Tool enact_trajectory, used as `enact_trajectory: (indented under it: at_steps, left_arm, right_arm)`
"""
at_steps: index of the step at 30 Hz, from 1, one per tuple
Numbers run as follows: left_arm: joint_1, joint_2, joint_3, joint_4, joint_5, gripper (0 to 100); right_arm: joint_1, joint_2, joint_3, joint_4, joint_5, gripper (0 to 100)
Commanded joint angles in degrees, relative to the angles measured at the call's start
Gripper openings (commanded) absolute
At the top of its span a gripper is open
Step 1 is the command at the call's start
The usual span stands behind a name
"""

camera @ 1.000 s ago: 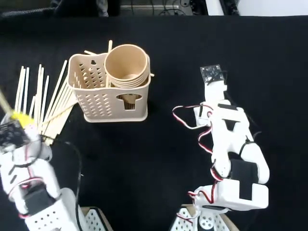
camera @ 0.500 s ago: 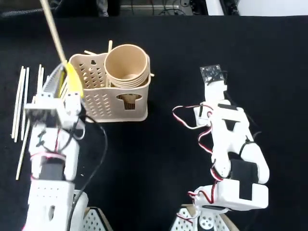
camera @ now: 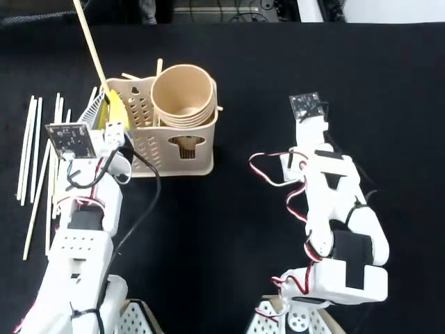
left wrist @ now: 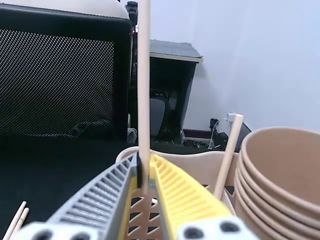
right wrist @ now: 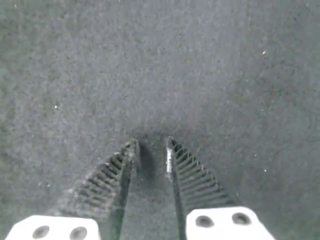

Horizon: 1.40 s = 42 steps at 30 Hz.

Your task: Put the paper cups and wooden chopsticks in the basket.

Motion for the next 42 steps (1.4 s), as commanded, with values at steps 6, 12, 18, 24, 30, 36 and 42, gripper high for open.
enact_trajectory:
  at_steps: [6, 12, 18, 24, 30, 36, 42]
  left_arm:
    - [2.9, -10.8, 0.0, 13.5, 1.0, 16]
    - [2.9, -18.4, 0.0, 18.7, 1.0, 17]
    - [-8.0, -25.7, -8.2, 33.9, 1.1, 16]
    - [-27.4, -22.5, -23.6, 54.8, 4.6, 17]
    - [-30.9, -3.3, -30.0, 59.1, -10.3, 17]
    - [-30.9, 25.1, -37.8, 59.2, -23.1, 17]
    - [-31.2, 54.0, -51.2, 58.6, -28.1, 17]
  right_arm:
    - [-0.8, -2.6, -0.1, -1.1, 0.6, 9.2]
    - [-0.8, -2.6, -0.1, -1.1, 0.6, 9.2]
    - [-0.8, -2.6, -0.2, -1.1, 0.6, 9.2]
    - [-0.8, -2.6, -0.2, -1.1, 0.6, 9.2]
    - [-0.8, -2.6, -0.2, -1.1, 0.6, 9.2]
    - [-0.8, -2.6, -0.2, -1.1, 0.6, 9.2]
    - [-0.8, -2.6, -0.2, -1.1, 0.6, 9.2]
